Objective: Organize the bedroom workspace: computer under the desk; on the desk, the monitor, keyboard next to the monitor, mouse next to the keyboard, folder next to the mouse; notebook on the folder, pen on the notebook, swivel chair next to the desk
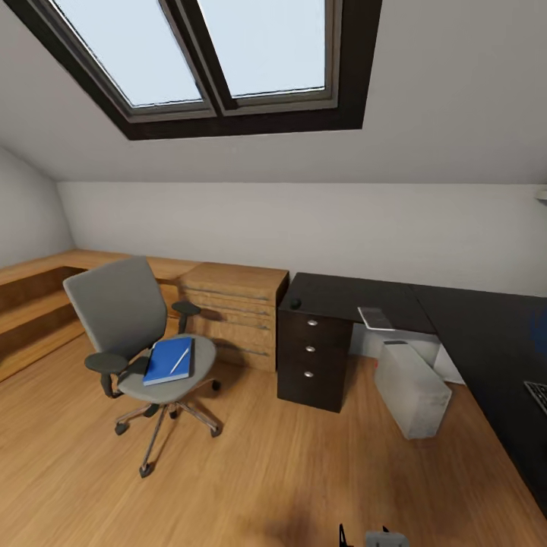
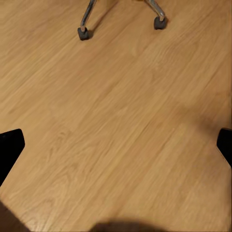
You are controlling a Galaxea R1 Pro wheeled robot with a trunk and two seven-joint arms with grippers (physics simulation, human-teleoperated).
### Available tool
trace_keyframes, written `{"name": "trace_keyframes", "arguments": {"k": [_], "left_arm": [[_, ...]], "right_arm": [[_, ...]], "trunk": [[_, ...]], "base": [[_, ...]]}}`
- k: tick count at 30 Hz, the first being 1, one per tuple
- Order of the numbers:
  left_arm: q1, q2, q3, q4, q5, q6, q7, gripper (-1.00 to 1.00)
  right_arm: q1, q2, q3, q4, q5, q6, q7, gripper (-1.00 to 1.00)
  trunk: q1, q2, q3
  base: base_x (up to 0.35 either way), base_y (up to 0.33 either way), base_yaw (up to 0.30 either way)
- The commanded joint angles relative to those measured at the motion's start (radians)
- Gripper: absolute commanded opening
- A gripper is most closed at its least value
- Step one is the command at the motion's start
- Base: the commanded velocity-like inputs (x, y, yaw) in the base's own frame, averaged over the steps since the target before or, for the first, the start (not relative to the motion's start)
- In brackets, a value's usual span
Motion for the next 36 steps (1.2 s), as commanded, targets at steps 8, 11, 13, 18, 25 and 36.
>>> {"name": "trace_keyframes", "arguments": {"k": [8, 11, 13, 18, 25, 36], "left_arm": [[-0.001, 0.001, -0.003, -0.001, 0.011, -0.009, 0.003, 1.0], [-0.001, 0.001, -0.003, -0.001, 0.011, -0.009, 0.003, 1.0], [-0.001, 0.001, -0.004, -0.001, 0.011, -0.009, 0.002, 1.0], [-0.001, 0.001, -0.004, -0.001, 0.011, -0.009, 0.002, 1.0], [-0.001, 0.002, -0.003, -0.001, 0.01, -0.009, 0.002, 1.0], [-0.001, 0.002, -0.003, -0.008, 0.013, -0.009, 0.004, 1.0]], "right_arm": [[-0.001, 0.001, 0.009, 0.002, -0.005, -0.003, -0.005, 1.0], [-0.001, 0.001, 0.009, 0.002, -0.005, -0.003, -0.005, 1.0], [-0.001, 0.001, 0.009, 0.002, -0.005, -0.003, -0.005, 1.0], [-0.001, 0.001, 0.009, 0.002, -0.005, -0.003, -0.005, 1.0], [-0.001, 0.001, 0.009, 0.002, -0.005, -0.003, -0.005, 1.0], [-0.001, 0.0, 0.009, 0.002, -0.004, -0.006, -0.005, 1.0]], "trunk": [[-0.03, 0.056, 0.024], [-0.042, 0.077, 0.034], [-0.049, 0.091, 0.04], [-0.068, 0.126, 0.056], [-0.095, 0.175, 0.078], [-0.137, 0.252, 0.112]], "base": [[0.326, -0.097, 0.0], [0.326, -0.105, 0.0], [0.326, -0.105, 0.0], [0.323, -0.088, 0.0], [0.166, -0.017, 0.0], [-0.022, 0.0, 0.0]]}}
